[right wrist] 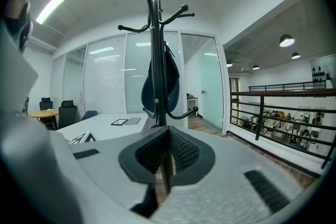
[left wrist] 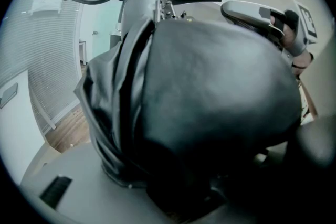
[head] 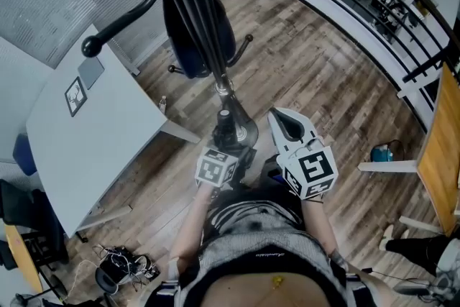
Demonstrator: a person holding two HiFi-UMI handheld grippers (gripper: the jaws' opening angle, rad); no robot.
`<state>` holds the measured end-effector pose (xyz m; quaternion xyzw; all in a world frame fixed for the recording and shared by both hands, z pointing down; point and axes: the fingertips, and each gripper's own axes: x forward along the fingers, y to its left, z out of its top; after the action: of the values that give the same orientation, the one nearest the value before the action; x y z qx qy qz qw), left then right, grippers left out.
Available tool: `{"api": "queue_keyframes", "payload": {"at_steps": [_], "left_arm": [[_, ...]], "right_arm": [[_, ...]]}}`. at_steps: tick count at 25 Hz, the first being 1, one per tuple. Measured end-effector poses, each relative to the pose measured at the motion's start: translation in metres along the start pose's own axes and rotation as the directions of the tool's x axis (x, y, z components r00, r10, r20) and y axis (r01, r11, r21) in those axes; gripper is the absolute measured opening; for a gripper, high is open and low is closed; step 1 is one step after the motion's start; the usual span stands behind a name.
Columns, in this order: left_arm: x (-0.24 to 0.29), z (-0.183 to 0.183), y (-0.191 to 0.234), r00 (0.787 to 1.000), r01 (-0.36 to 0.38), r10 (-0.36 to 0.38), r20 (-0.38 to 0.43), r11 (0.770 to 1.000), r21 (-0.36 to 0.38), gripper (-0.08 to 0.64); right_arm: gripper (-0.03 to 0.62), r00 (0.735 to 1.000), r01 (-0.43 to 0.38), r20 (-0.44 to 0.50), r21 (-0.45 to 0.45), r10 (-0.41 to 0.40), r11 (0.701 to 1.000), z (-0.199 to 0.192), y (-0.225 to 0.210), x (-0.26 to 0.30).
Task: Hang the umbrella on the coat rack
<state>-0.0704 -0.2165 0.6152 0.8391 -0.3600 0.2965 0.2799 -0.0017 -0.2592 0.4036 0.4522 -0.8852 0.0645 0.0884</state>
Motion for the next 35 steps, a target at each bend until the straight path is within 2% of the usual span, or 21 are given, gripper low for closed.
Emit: {"api": "queue_keyframes", "payload": {"at_steps": [21,25,35], "left_arm": [[0.029,-0.008,0.001,1.0,0.024,-0.023,-0.014,0.999,0.045,0.249],[0.034,-0.007,0.006,1.0,0.003,-0.003,-0.007,0.998,0.061,0.249],[0.049,-0.007,0.031,0.995,-0.103,0.101,0.018,0.988,0.119,0.252]], "right_arm": [[0.003,1.0,0.009,-0.012,-0.001,-0.009,1.0,-0.005,-0.001,-0.003],[0.003,1.0,0.008,-0.013,-0.004,-0.008,1.0,-0.004,-0.001,-0.003],[0.003,1.0,0.017,-0.015,-0.001,-0.017,1.0,-0.005,-0.004,-0.001]]}}
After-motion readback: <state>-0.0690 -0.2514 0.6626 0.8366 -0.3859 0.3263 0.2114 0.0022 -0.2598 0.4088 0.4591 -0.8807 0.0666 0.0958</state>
